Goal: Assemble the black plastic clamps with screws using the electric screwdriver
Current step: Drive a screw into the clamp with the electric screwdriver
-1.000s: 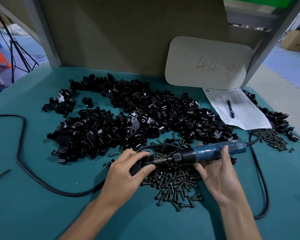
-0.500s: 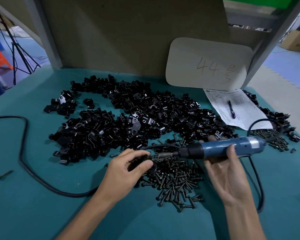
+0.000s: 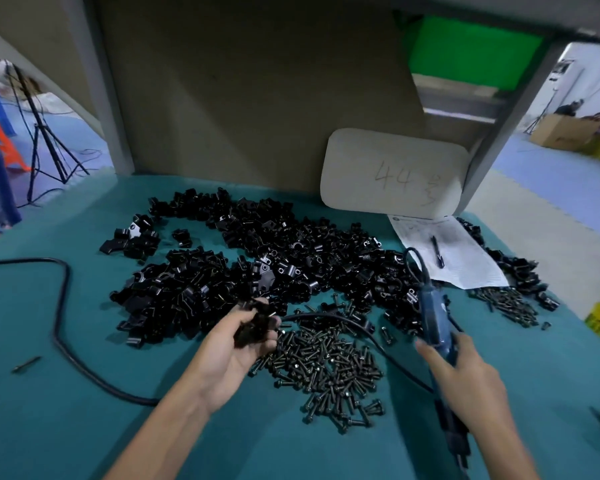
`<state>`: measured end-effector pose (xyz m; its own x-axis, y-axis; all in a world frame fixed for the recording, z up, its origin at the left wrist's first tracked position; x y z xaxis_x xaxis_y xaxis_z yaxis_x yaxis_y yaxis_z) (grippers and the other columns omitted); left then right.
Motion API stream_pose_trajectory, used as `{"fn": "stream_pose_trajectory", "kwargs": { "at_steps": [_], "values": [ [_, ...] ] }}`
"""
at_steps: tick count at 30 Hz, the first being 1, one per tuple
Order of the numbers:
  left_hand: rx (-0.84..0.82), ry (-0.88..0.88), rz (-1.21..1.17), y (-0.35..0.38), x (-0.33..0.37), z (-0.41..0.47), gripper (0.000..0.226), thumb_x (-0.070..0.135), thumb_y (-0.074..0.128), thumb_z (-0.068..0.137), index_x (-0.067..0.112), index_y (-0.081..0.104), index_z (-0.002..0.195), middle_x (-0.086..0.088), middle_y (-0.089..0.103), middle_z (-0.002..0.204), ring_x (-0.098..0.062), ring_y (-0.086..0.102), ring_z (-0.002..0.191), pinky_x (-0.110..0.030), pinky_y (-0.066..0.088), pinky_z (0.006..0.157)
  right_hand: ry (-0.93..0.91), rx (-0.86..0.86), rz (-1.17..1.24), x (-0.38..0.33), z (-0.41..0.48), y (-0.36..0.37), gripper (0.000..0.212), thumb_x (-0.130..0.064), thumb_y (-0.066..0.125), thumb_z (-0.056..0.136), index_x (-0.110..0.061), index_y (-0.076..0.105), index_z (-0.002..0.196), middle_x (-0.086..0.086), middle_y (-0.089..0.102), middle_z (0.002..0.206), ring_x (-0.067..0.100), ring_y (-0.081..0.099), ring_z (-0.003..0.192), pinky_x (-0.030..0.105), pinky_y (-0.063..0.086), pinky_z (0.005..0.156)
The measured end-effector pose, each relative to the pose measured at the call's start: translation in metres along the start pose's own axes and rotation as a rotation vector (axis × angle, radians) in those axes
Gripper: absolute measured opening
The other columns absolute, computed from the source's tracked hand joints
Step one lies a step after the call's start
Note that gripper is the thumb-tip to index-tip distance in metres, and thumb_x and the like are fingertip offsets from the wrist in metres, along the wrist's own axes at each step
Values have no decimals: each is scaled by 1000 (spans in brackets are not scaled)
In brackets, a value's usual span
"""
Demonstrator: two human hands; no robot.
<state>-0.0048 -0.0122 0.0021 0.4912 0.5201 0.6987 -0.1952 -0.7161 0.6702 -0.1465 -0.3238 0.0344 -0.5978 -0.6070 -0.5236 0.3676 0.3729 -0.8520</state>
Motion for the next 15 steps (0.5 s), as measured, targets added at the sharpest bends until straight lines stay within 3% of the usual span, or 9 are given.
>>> {"fn": "stream_pose_trajectory", "kwargs": {
  "at_steps": [2, 4, 7, 10, 13, 15],
  "values": [
    [-7, 3, 50, 8, 3, -2, 40, 12, 68, 82, 1, 60, 119, -22, 65, 108, -19, 64, 78, -28, 58, 67, -16, -3, -59, -1, 0, 4, 44, -62, 59, 92, -21, 55, 105, 0, 64, 95, 29, 58, 88, 42, 49, 77],
    [43, 33, 167, 14, 4, -2, 50, 7, 78, 71, 7, 63, 119, -16, 66, 108, -16, 63, 76, -26, 56, 64, -11, -48, -167, -4, -2, 7, 59, -65, 57, 93, -16, 56, 125, 8, 63, 118, 30, 60, 104, 39, 48, 80],
    [155, 102, 314, 25, 5, 5, 45, 11, 82, 78, 17, 64, 119, -5, 71, 90, -11, 61, 65, -24, 51, 56, -63, 8, -282, -22, -15, 6, 80, -68, 56, 91, -14, 42, 149, 13, 50, 140, 34, 50, 125, 43, 43, 100],
    [210, 206, 394, 47, 9, 24, 31, 30, 73, 91, 14, 64, 115, 1, 72, 75, -10, 59, 59, -24, 47, 52, -198, 59, -63, -62, -43, 10, 73, -62, 58, 93, -19, 42, 149, 8, 48, 142, 29, 45, 127, 42, 41, 104],
    [316, 263, 491, 78, 7, 45, 47, 49, 67, 88, 7, 64, 110, 1, 72, 70, -8, 61, 55, -24, 47, 49, -301, 63, 196, -100, -68, 15, 56, -52, 62, 95, -25, 47, 143, -4, 49, 134, 18, 46, 125, 40, 43, 105],
    [306, 288, 693, 98, 6, 53, 60, 58, 63, 84, 4, 65, 109, -3, 73, 77, -13, 66, 65, -35, 53, 57, -316, 42, 331, -109, -78, 12, 48, -47, 62, 96, -29, 49, 139, -11, 50, 129, 11, 49, 121, 38, 46, 102]
  ]
}}
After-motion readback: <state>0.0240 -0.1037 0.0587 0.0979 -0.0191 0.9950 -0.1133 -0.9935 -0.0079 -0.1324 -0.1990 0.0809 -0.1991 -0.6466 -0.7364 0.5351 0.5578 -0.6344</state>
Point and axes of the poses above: each hand's wrist, its own z-axis towards the middle knuckle, its own y-axis out of the palm, x = y × z, the point moved 4 cm from there along z, towards the middle knuckle
